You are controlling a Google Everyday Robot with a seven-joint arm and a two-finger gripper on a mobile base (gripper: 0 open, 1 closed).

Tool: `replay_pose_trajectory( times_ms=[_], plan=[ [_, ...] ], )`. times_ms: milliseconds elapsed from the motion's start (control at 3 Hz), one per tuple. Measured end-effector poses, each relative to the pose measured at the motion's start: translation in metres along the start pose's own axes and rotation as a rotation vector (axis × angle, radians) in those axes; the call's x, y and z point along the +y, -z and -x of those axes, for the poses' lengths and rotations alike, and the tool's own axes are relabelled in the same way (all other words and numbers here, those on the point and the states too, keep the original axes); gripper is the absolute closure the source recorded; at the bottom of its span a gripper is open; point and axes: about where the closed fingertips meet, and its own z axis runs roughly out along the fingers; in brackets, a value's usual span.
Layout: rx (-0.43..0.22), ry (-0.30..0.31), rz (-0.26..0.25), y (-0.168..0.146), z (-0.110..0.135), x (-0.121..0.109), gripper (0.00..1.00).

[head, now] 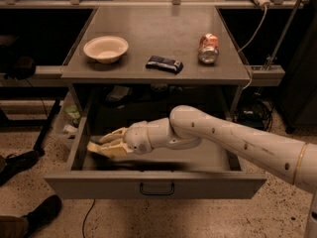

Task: Place sponge into top drawer

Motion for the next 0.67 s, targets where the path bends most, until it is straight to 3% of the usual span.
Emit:
replay_pose_trajectory(
  times_ms=[333, 667],
  plan=[
    [-0.009, 0.005, -0.025, 0.003, 0.000, -0.001, 0.11],
    [-0.020, 0.028, -0.060, 0.022, 0.012, -0.003, 0.00]
  ],
)
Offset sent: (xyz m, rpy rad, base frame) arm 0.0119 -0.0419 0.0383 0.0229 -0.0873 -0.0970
